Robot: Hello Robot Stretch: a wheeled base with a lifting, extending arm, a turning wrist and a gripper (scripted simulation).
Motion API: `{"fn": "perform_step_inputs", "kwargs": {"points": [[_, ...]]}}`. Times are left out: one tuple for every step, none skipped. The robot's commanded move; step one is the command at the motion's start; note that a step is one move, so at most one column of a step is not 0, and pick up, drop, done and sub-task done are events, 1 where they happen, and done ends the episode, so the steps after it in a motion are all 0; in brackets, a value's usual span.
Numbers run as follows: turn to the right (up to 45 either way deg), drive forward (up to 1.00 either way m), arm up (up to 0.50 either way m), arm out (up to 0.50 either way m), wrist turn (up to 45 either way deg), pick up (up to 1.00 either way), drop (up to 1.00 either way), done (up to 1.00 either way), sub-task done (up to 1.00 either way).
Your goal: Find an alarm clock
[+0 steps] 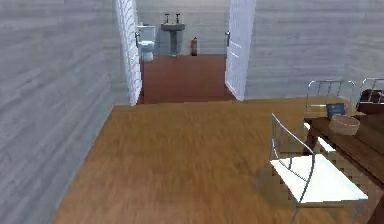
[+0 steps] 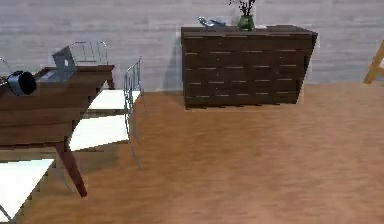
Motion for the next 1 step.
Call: {"fn": "perform_step_inputs", "kwargs": {"points": [[-3.0, 0.0, 0.0, 0.0, 0.0, 0.0, 0.0, 0.0, 0.0]]}}
